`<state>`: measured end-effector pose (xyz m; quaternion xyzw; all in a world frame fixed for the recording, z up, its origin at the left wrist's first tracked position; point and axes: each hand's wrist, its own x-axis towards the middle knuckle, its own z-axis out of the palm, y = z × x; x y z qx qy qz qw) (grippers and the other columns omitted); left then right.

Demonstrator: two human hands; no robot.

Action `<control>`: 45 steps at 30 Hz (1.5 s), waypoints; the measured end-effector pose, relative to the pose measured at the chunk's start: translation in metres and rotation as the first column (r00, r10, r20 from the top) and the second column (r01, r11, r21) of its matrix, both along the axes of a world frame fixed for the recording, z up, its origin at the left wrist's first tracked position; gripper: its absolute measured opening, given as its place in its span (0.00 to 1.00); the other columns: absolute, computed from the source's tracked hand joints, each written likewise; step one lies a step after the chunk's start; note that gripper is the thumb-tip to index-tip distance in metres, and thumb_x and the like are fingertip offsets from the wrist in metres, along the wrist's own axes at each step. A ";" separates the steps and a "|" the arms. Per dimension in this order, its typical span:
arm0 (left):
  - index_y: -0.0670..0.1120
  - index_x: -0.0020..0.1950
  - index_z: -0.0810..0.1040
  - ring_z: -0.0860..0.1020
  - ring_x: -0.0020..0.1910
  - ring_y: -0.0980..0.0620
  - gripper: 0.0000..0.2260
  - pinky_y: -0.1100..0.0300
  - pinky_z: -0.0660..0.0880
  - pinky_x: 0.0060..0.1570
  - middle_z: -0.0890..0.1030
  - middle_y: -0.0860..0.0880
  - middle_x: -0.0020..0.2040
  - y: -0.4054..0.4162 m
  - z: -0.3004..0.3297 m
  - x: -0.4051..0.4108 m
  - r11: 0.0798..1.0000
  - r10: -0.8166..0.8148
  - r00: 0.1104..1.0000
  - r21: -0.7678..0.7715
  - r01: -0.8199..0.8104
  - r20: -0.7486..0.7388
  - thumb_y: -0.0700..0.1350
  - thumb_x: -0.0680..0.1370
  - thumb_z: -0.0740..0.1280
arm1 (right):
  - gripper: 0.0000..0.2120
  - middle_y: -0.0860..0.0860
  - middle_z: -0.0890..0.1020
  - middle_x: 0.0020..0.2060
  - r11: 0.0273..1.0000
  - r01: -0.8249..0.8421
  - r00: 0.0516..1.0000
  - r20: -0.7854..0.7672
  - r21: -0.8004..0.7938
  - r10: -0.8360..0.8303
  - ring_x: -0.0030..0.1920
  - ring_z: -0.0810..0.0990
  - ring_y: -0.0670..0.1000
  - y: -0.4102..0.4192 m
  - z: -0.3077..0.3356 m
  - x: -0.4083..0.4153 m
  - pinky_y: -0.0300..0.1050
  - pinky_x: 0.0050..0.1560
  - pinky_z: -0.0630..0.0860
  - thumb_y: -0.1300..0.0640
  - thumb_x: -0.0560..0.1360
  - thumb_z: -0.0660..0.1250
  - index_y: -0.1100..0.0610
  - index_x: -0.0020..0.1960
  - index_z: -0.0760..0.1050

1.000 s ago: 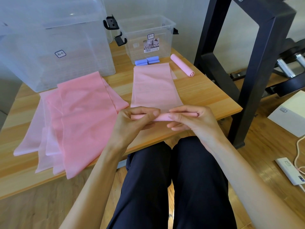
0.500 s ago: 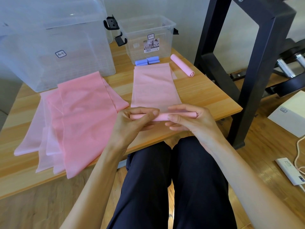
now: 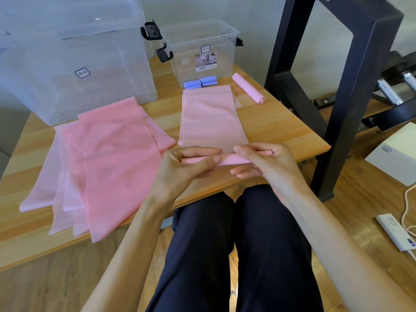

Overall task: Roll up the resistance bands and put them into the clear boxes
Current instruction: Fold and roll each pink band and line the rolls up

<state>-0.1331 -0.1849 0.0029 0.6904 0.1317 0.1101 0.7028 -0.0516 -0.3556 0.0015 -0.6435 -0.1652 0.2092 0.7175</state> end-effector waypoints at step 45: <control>0.47 0.47 0.85 0.84 0.47 0.53 0.09 0.62 0.81 0.48 0.87 0.50 0.46 0.001 -0.004 -0.002 0.999 0.024 0.999 -0.023 -0.023 0.031 0.46 0.68 0.74 | 0.09 0.59 0.86 0.41 0.998 -0.059 0.998 0.034 0.022 0.058 0.41 0.87 0.56 -0.004 -0.002 0.000 0.41 0.39 0.82 0.62 0.72 0.73 0.62 0.51 0.82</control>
